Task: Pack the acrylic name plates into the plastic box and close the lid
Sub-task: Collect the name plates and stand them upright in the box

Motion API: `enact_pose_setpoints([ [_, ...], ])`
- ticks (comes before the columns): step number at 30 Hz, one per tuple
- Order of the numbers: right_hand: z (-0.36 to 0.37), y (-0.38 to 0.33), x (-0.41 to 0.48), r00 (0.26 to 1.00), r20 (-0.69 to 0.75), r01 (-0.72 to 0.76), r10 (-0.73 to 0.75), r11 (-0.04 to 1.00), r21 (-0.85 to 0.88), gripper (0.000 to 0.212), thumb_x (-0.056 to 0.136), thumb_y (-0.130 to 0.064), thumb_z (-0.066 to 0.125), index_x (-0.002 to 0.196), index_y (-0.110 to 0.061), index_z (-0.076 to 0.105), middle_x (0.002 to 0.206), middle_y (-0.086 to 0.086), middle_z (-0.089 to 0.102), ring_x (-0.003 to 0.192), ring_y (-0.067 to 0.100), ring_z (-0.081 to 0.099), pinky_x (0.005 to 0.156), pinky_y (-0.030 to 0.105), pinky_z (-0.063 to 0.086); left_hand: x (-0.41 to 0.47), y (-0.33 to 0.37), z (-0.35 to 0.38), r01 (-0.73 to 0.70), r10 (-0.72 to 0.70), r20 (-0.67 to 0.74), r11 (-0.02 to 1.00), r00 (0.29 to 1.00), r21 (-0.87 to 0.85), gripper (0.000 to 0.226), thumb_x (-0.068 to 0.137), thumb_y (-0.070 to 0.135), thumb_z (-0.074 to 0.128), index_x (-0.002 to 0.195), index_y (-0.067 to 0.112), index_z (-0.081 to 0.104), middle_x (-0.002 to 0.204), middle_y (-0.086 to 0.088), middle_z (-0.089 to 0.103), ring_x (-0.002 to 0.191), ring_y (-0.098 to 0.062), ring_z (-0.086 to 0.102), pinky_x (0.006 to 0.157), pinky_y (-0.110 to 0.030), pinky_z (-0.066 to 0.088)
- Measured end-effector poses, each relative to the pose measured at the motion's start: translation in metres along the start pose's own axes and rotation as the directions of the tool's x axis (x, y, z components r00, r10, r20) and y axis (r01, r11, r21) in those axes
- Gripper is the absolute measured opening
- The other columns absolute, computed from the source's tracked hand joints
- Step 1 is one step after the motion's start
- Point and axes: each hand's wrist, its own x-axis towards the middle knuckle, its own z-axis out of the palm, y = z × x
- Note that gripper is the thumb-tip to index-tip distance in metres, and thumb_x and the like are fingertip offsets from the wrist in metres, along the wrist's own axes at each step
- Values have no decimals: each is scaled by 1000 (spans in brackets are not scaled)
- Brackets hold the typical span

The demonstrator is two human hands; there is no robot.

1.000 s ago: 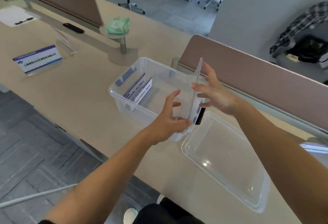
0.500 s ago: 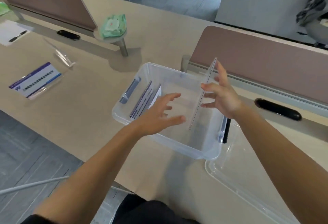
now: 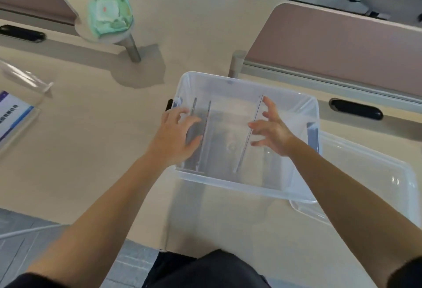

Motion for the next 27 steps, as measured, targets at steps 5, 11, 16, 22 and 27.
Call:
enact_pose_setpoints([
  [5,16,15,22,998,2,-57,57,996,-76,87,64,-14,73,130,-56,35,155,3,18,128,38,43,97,66,44,9,-18,8,61,-58,-32,992,998,112,56,83,42,61,132,18,49,148,-11,30,129,-36,31,105,-44,33],
  [11,27,33,49,997,24,-73,78,982,-177,82,71,-8,75,119,-65,41,151,-4,22,133,37,34,93,63,48,10,-15,9,191,-190,-44,981,981,19,77,78,42,69,140,26,29,149,2,17,124,-30,37,97,-41,45],
  [16,31,38,63,991,35,-126,130,987,-96,82,81,3,66,134,-53,38,155,-1,19,133,32,33,96,64,44,12,-17,11,272,-272,-45,962,961,-15,87,78,40,67,149,27,19,151,1,21,129,-27,36,99,-40,44],
  [22,22,42,55,981,102,-153,165,981,-120,81,86,-17,73,140,-56,28,161,-1,13,144,31,22,100,60,43,14,-21,15,260,-259,-32,965,965,31,86,80,42,62,152,22,17,150,-3,31,127,-30,37,102,-39,40],
  [27,14,56,40,975,224,127,-9,845,-519,100,79,-37,78,148,-57,8,164,-13,5,148,22,21,108,47,42,14,-21,16,250,-248,-31,966,968,67,85,82,43,60,152,21,17,150,-5,32,125,-31,39,102,-39,38],
])
